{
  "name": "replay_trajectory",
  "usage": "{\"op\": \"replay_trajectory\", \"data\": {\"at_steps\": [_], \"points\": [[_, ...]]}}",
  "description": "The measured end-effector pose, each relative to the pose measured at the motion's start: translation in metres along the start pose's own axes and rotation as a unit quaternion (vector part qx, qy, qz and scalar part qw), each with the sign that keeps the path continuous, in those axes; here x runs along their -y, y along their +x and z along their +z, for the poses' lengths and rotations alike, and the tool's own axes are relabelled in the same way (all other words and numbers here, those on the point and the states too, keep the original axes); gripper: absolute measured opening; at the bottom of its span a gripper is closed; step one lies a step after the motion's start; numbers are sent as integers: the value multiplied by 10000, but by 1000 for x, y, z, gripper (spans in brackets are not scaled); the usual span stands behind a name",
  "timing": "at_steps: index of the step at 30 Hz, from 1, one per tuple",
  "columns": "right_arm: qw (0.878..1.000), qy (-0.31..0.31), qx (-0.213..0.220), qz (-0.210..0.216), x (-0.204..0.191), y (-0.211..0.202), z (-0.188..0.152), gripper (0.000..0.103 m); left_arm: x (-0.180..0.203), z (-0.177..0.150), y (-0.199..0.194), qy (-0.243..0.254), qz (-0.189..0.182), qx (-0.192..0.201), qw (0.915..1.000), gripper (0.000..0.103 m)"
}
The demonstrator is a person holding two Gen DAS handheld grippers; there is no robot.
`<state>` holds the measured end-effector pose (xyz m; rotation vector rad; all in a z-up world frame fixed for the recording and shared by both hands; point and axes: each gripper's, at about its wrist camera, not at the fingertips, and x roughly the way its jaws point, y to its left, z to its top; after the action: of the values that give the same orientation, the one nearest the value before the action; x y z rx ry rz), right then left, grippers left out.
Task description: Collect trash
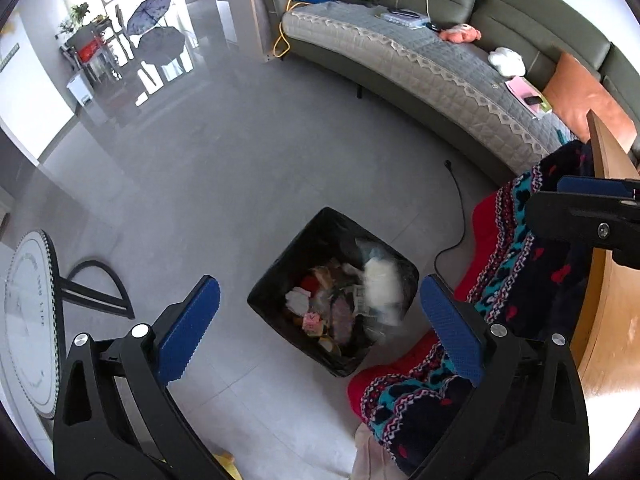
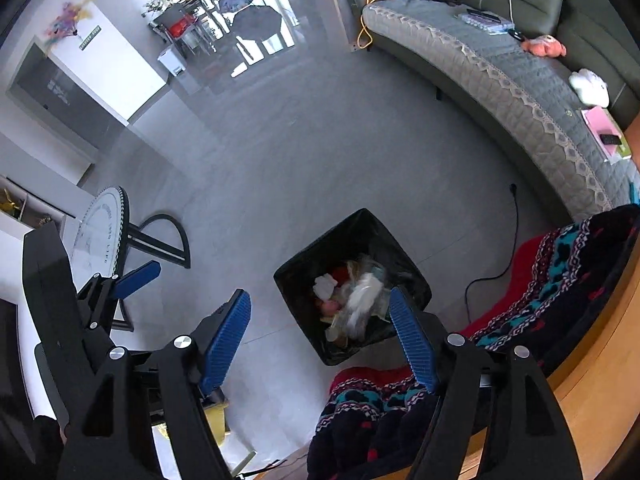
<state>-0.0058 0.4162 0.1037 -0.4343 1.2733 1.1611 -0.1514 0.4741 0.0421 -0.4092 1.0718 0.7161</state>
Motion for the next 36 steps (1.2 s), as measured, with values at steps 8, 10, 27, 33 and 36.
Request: {"op": "replay_trajectory", "data": {"at_steps": [8,10,27,33,36], "points": [[9994,229,232,-70,18,-23,-21,73,3,-8,-2,134,-201,33,9997,97],[9986,377,358,-68,27,-36,-30,73,13,-5,-6,254,-281,81,9993,97],[9658,1997,1437,-823,134,-170,-189,81,194,-30,-78,2001,-1545,519,9661,97],[9427,2649,1622,-1219,171,-201,-267,84,267,-73,-102,2717,-1951,505,9410,97],[9301,2939,1691,-1411,186,-211,-308,84,300,-98,-110,3053,-2112,467,9274,97]]}}
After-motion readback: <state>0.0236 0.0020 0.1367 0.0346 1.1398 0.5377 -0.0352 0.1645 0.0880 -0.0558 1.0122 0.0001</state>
